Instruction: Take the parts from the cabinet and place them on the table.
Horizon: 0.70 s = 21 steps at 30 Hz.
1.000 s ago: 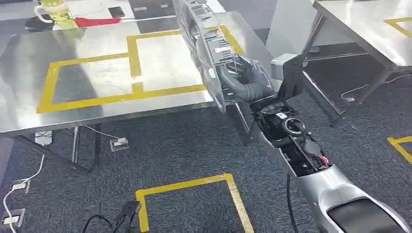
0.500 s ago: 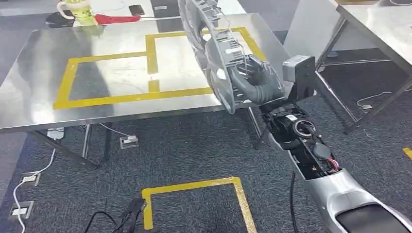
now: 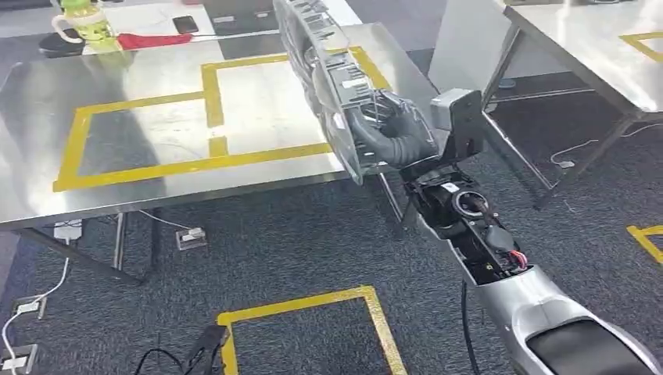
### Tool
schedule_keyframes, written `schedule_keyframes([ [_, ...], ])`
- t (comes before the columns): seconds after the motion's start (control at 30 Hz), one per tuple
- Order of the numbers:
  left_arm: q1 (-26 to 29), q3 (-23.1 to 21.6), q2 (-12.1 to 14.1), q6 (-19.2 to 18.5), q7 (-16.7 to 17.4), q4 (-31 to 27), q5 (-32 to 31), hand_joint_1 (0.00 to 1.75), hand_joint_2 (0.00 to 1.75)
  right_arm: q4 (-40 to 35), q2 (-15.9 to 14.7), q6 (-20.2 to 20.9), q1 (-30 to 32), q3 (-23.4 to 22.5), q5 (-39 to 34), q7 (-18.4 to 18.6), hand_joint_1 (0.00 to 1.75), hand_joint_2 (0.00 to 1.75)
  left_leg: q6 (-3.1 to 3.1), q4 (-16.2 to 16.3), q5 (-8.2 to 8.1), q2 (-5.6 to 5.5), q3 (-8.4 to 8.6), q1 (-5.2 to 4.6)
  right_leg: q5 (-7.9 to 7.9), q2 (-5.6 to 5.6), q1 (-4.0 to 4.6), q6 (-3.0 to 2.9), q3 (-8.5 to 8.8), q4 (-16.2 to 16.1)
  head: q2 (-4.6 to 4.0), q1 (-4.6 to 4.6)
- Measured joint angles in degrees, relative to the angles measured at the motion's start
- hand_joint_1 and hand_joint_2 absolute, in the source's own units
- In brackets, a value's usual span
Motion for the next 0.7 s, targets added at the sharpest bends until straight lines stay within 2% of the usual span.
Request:
schedule_keyframes([
  [0.07,0.05,0.0,0.0,0.0,0.0,0.0,0.0,0.0,1.75,0.0,0.0,-0.02,-0.03,0.0,0.0,0.0,1.75,1.75,0.45,0.17,-0.28,-0.06,-0.07,-0.15,-0.11,-0.06,-0.18,0.53,0.18,-0.3,0.0,0.35],
  [0.1,0.04,0.0,0.0,0.0,0.0,0.0,0.0,0.0,1.75,0.0,0.0,-0.02,-0.1,0.0,0.0,0.0,1.75,1.75,0.76,-0.17,-0.16,-0.07,0.14,0.01,-0.29,-0.06,-0.07,0.93,0.26,-0.31,0.0,0.46],
  [0.13,0.04,0.0,-0.07,0.0,0.0,0.0,0.02,0.0,1.75,0.0,0.0,-0.02,-0.04,-0.02,0.0,0.0,1.75,1.75,1.0,-0.62,-0.09,-0.03,0.64,0.32,-0.93,-0.25,-0.38,1.19,0.16,0.42,0.0,0.59],
  [0.17,0.01,0.0,-0.04,-0.02,-0.04,0.0,0.0,0.0,1.75,0.0,0.0,0.0,-0.12,0.0,0.0,0.0,1.75,1.75,1.36,-0.76,-0.24,-0.01,0.88,0.35,-2.42,-0.45,-0.21,1.4,-0.74,2.72,0.0,0.92],
  [0.23,-0.03,0.0,-0.04,-0.07,-0.07,0.0,0.0,0.0,1.75,0.0,0.0,0.0,-0.07,0.0,0.0,0.0,1.75,1.75,1.81,-0.75,-0.45,0.04,1.15,0.29,-6.92,-0.48,-0.22,1.76,-5.22,12.21,0.0,1.57],
  [0.27,-0.02,0.0,-0.04,-0.11,-0.07,0.0,0.0,0.0,1.75,0.04,0.0,0.02,0.13,0.02,0.0,0.0,1.75,1.75,1.95,-0.72,-0.56,0.05,1.25,0.28,-8.46,-0.48,-0.22,1.87,-7.58,16.83,0.0,1.66],
  [0.3,0.0,0.0,-0.07,-0.11,-0.07,0.0,0.0,0.0,1.75,0.09,0.0,0.02,0.28,0.02,0.0,0.0,1.75,1.75,2.03,-0.7,-0.66,0.04,1.38,0.28,-8.5,-0.5,-0.23,1.91,-8.95,19.08,0.0,1.79],
  [0.33,0.02,0.0,-0.09,-0.11,-0.07,0.0,0.0,0.0,1.75,0.11,0.0,0.02,0.39,0.02,0.0,0.0,1.75,1.75,1.98,-0.68,-0.8,-0.04,1.58,0.3,-7.0,-0.55,-0.25,1.91,-8.78,18.04,0.0,1.94],
  [0.37,0.02,0.0,-0.11,-0.11,-0.07,0.0,0.0,0.0,1.75,0.11,0.0,0.02,0.38,0.02,0.0,0.0,1.75,1.75,1.92,-0.6,-0.98,-0.14,1.8,0.33,-4.54,-0.6,-0.27,1.84,-7.44,14.63,0.0,2.18],
  [0.43,0.01,0.0,-0.13,-0.11,-0.07,0.0,0.0,0.0,1.75,0.11,0.0,0.02,0.3,0.02,0.0,0.0,1.75,1.75,1.51,-0.26,-1.53,-0.34,2.25,0.39,1.42,-0.66,-0.29,1.55,-2.64,3.75,0.0,2.47],
  [0.47,-0.02,0.0,-0.13,-0.15,-0.09,0.0,0.0,0.0,1.75,0.11,0.0,0.02,0.22,0.02,0.0,-0.02,1.75,1.75,1.21,-0.09,-1.72,-0.38,2.19,0.16,1.43,-0.63,-0.09,1.42,-1.39,1.07,0.0,2.54],
  [0.5,-0.05,0.0,-0.13,-0.2,-0.09,0.0,0.0,0.0,1.75,0.11,0.04,0.09,0.06,0.09,0.02,0.0,1.75,1.75,1.0,0.31,-1.78,-0.4,1.86,-0.08,1.19,-0.57,-0.05,1.12,-1.1,-0.26,0.0,2.69],
  [0.6,-0.02,-0.02,-0.15,-0.37,-0.09,0.0,0.02,0.0,1.75,0.13,0.07,0.02,0.03,0.07,0.17,-0.04,1.75,1.75,0.13,-0.22,-1.57,-0.32,1.94,-0.03,1.26,-0.39,0.07,0.24,-1.32,-0.03,0.0,2.34],
  [0.63,-0.06,-0.02,-0.07,-0.37,-0.09,0.0,0.04,0.0,1.75,0.11,0.11,0.02,0.0,0.07,0.2,-0.02,1.75,1.75,-0.18,0.02,-2.03,-0.28,1.85,0.0,1.5,-0.43,-0.47,-0.2,-0.62,-0.74,0.0,2.4],
  [0.67,-0.1,-0.04,-0.11,-0.37,-0.09,0.0,0.02,0.0,1.75,0.11,0.13,0.02,-0.06,0.07,0.2,-0.02,1.75,1.75,-0.54,1.73,-3.07,-0.05,1.28,0.03,1.53,-0.48,-0.48,-0.33,-0.38,-0.95,0.0,2.14],
  [0.7,-0.19,-0.04,-0.15,-0.37,-0.09,0.0,0.02,0.0,1.75,0.11,0.15,0.02,-0.12,0.07,0.2,-0.02,1.75,1.75,-0.87,5.67,-5.09,-0.04,-0.69,0.09,1.5,-0.59,-0.55,-0.75,-0.37,-0.95,0.0,1.57],
])
